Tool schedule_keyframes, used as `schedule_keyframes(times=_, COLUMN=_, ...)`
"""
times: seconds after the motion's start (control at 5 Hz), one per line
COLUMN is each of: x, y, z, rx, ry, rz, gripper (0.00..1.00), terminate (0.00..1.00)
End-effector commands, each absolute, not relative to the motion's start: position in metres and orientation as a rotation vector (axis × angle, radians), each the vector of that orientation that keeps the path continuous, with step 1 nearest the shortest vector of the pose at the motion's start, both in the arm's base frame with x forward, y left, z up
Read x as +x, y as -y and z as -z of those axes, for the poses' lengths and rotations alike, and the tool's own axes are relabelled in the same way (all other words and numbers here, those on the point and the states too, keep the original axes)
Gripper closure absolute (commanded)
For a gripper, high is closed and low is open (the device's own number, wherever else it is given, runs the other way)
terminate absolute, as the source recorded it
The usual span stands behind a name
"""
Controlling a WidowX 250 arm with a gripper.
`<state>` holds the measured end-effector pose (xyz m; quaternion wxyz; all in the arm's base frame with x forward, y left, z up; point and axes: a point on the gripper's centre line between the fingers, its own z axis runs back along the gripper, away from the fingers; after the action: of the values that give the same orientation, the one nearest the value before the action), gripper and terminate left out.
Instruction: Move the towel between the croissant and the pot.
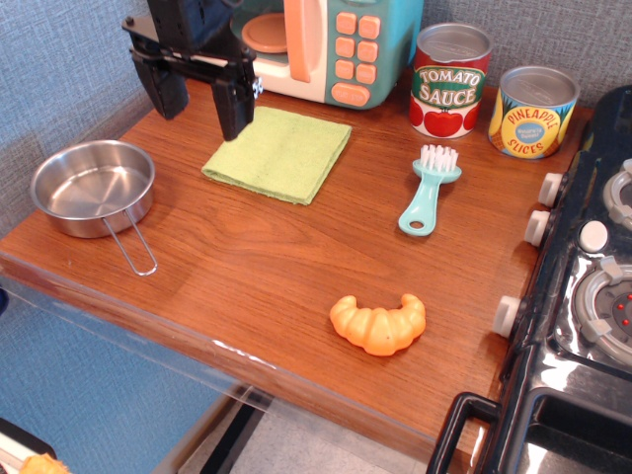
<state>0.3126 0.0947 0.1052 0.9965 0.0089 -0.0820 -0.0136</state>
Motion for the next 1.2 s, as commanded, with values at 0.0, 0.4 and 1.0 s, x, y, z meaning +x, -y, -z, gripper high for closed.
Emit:
schedule_keyframes(times=0.0, x=0.371, y=-0.096, z=-0.078, rx=0.047, ry=0.166, rz=0.023, gripper=0.0, terminate=0.0)
schedule_keyframes(times=0.4, x=0.406, y=-0.091, z=-0.04, rx=0.056, ry=0.126, rz=0.05, gripper=0.0, terminate=0.0)
schedule_keyframes(times=1.0, x=0.401, y=-0.084, z=-0.008, rx=0.04, ry=0.067, rz=0.061, gripper=0.0, terminate=0.0)
